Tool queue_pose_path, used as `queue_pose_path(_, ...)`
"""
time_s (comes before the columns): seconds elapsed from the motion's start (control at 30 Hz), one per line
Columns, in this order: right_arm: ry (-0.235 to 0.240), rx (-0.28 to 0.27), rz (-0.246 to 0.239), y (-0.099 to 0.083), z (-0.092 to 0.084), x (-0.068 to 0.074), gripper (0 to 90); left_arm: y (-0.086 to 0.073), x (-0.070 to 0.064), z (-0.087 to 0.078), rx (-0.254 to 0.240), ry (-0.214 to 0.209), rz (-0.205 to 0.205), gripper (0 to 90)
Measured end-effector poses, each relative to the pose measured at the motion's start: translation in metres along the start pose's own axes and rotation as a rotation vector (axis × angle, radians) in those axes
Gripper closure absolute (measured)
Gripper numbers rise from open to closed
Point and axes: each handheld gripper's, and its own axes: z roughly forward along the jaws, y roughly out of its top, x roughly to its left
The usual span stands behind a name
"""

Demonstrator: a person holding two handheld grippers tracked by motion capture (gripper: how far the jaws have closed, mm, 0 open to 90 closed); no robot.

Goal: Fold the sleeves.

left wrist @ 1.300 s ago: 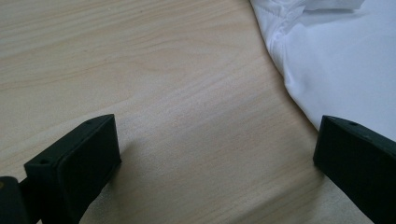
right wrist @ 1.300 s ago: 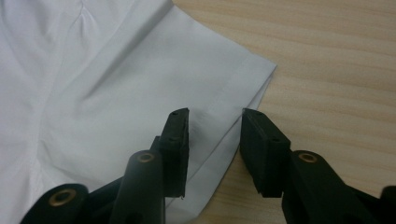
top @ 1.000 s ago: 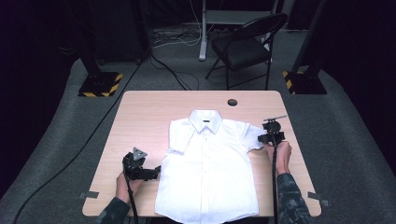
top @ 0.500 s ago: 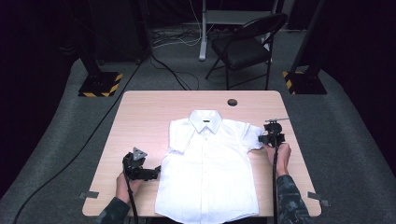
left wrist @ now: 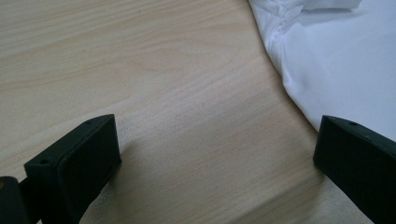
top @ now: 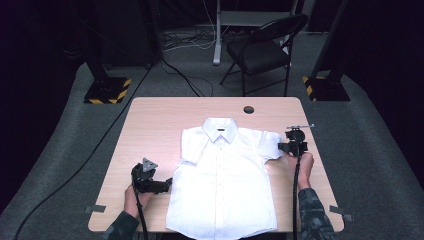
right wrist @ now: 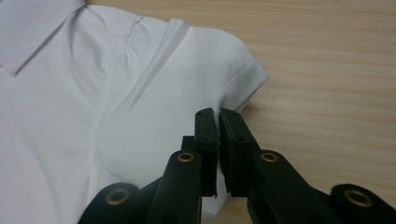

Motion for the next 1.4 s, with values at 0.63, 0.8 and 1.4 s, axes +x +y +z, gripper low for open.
queue_pose_path(0.63, 0.083, -0.06, -0.078, 0.022, -0.028, 0.033, 85.9, 0.0, 0.0, 0.0, -0.001, -0.002, 0.001, 0.0)
queue_pose_path(0.8, 0.105, -0.072, -0.122, 0.029, -0.03, 0.053, 85.8, 0.0, 0.0, 0.0, 0.0, -0.002, 0.002, 0.0)
queue_pose_path(1.4, 0.194, -0.035, -0.154, 0.029, -0.013, 0.076, 54.7, 0.0, 0.0, 0.0, -0.001, -0.005, 0.004, 0.0)
